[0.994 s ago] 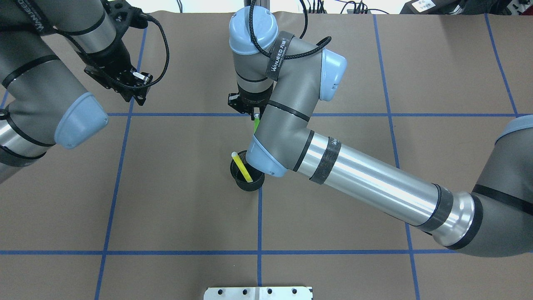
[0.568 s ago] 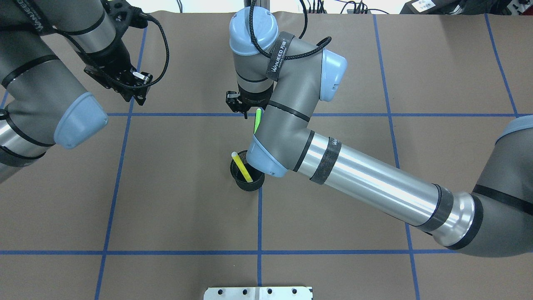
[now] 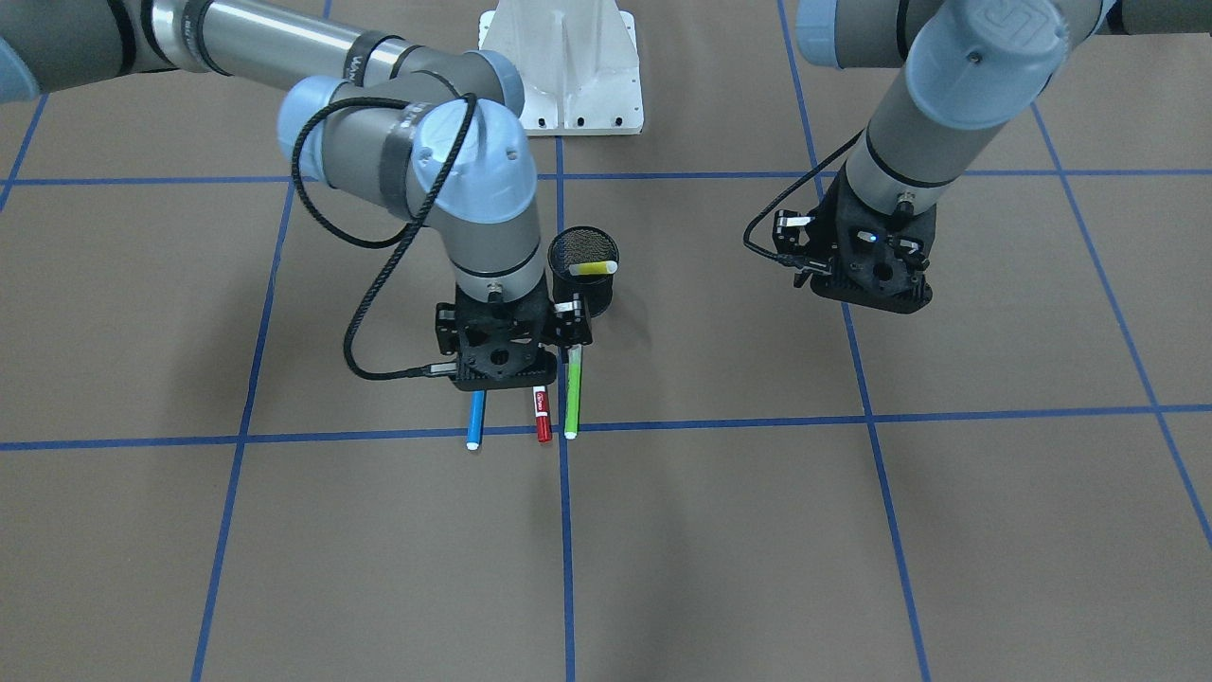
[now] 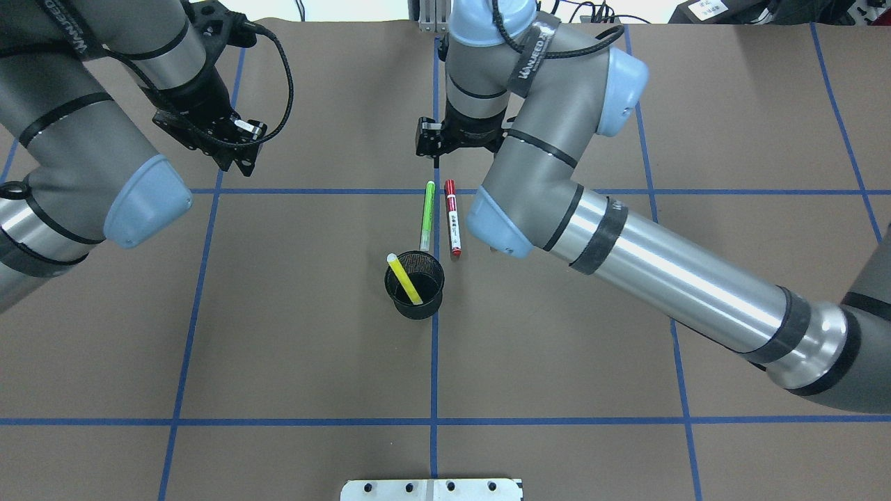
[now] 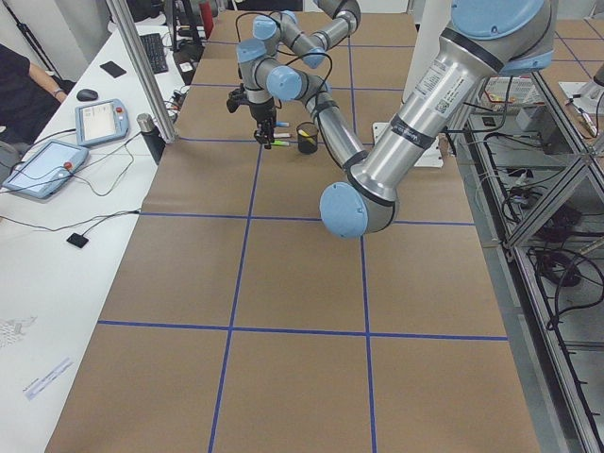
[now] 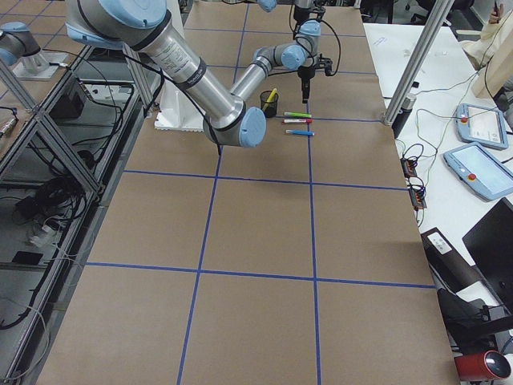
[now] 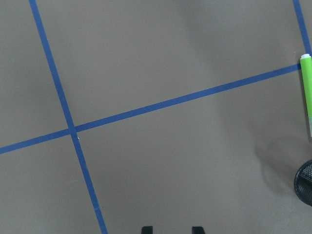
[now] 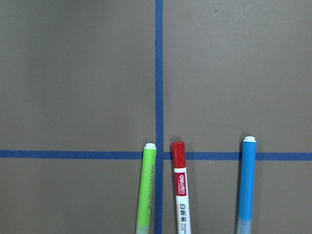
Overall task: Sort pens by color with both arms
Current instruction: 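Withdraw the right gripper while the left gripper moves over the cup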
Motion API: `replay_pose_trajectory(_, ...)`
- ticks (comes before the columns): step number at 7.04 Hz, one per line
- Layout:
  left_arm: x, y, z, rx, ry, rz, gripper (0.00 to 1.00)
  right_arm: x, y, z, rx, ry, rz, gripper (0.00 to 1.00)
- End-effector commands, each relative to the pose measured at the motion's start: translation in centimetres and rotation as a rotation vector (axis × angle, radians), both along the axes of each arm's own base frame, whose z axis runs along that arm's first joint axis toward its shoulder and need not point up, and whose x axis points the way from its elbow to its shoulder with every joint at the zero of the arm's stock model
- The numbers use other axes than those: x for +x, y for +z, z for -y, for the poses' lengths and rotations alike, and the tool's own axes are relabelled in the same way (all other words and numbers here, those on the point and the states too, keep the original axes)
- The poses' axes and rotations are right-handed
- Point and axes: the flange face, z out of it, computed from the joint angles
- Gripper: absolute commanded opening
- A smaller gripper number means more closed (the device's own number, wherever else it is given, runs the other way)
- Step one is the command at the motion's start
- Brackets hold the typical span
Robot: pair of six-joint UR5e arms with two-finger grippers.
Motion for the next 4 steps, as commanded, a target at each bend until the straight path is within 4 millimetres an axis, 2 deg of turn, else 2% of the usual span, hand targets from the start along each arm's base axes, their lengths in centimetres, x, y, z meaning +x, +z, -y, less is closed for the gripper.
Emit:
replay_pose_trajectory(1,3.4,-0.7,0.0,-0.102,-0.110,-0.046,0.39,5.1,4.4,1.0,0.076,-0.085,-0.004,0.99)
replay_pose_trajectory(2,5.4,-1.7,-1.4,-0.207,-0.197,-0.075,0.40,7.4,6.7,0.4,0.090,-0.108,-0.003,0.99)
replay_pose_trajectory(3,5.6,-2.8,-1.9,-0.281,-0.269,-0.099,0.41,10.2,8.5,0.2,0.121,-0.131,-0.003,0.99)
replay_pose_trajectory(4,6.3,-4.4,-2.7,-0.385,-0.352,-0.115,0.47,12.4,8.5,0.2,0.120,-0.156,-0.007,0.99)
